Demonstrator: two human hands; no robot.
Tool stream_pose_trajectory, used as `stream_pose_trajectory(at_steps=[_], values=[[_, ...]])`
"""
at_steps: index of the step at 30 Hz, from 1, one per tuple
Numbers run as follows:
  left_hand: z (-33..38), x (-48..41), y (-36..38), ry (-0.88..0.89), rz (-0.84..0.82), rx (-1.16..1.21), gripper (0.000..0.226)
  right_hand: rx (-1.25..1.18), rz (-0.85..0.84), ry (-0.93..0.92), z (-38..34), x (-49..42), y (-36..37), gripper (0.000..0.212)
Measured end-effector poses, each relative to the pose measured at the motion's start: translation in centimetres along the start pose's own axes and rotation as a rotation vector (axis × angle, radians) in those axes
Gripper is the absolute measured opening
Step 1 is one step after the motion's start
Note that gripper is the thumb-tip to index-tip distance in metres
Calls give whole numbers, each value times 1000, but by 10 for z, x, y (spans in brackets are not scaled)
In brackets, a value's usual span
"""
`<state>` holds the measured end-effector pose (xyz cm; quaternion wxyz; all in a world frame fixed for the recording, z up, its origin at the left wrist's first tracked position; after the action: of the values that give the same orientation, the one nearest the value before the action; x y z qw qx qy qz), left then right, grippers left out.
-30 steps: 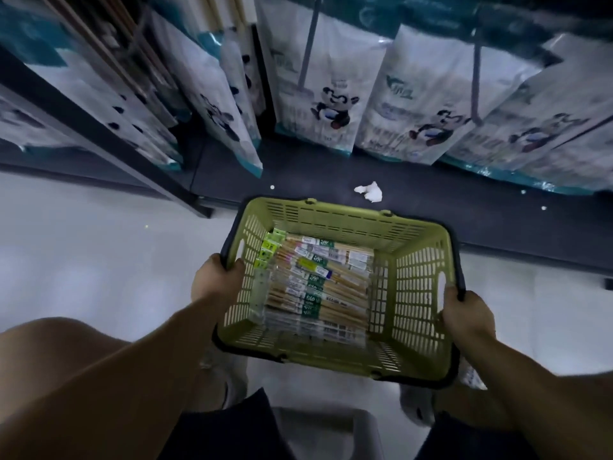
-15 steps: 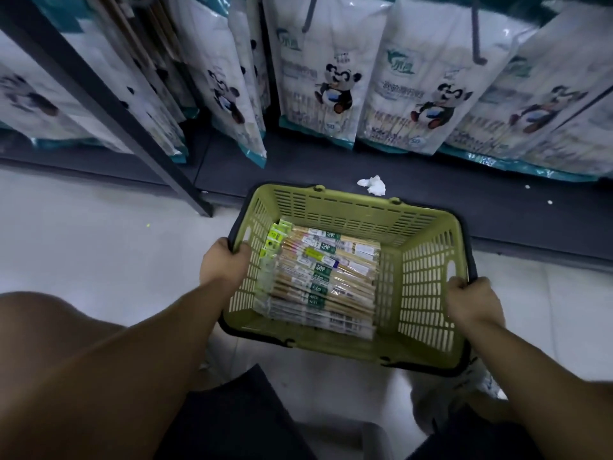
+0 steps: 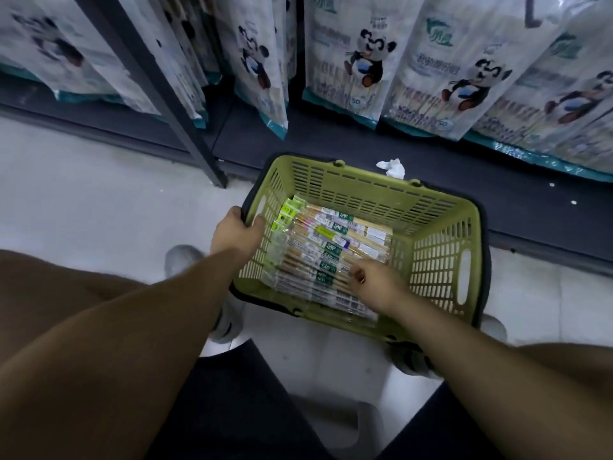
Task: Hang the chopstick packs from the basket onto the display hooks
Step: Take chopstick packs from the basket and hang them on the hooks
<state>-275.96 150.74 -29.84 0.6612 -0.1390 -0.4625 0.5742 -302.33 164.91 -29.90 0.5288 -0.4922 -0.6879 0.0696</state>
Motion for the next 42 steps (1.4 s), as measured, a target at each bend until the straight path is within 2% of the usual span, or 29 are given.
stream_pose_trajectory(at_steps=[4,8,10,14,20,23,26,29,33,37,39,41,42], values=[[-3,-3,4,51,4,11,36,178,-29,-55,0,-31,27,35],[-4,-4,5,62,9,41,35,297,-25,-27,4,-50,45,80],[-4,-4,5,70,1,47,34,357,-17,-32,1,-56,52,88],[-2,-4,5,80,-9,66,31,415,-34,-65,-3,-65,61,73],[2,0,3,71,-38,81,31,241,3,-62,1,-62,57,50],[3,2,1,66,-51,93,31,288,-4,-81,0,-62,59,37],[4,5,0,61,-65,106,29,378,-18,-99,-4,-64,63,34],[5,6,-1,50,-79,97,26,363,-45,-106,-3,-65,65,33],[6,7,-2,20,-116,101,25,213,-82,-95,0,-65,60,20],[11,9,-6,-30,-175,125,31,-145,-23,-87,-9,-63,28,16],[26,14,-21,91,26,-17,47,-304,87,-111,-24,-57,2,18],[55,28,-38,321,277,-152,48,-422,196,-145,-45,-51,-21,17],[67,32,-37,393,265,-135,43,-473,236,-166,-57,-48,-30,16]])
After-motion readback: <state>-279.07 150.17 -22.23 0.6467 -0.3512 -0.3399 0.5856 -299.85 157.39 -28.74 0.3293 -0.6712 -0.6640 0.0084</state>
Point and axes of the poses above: each hand's wrist, its own x-axis away from the middle knuckle, its own y-axis out of the palm, z = x × y, the point moved 7 cm from there along -x, towards the middle knuckle, and after that the axes turned 3 degrees about -z, right-handed, at the moved point
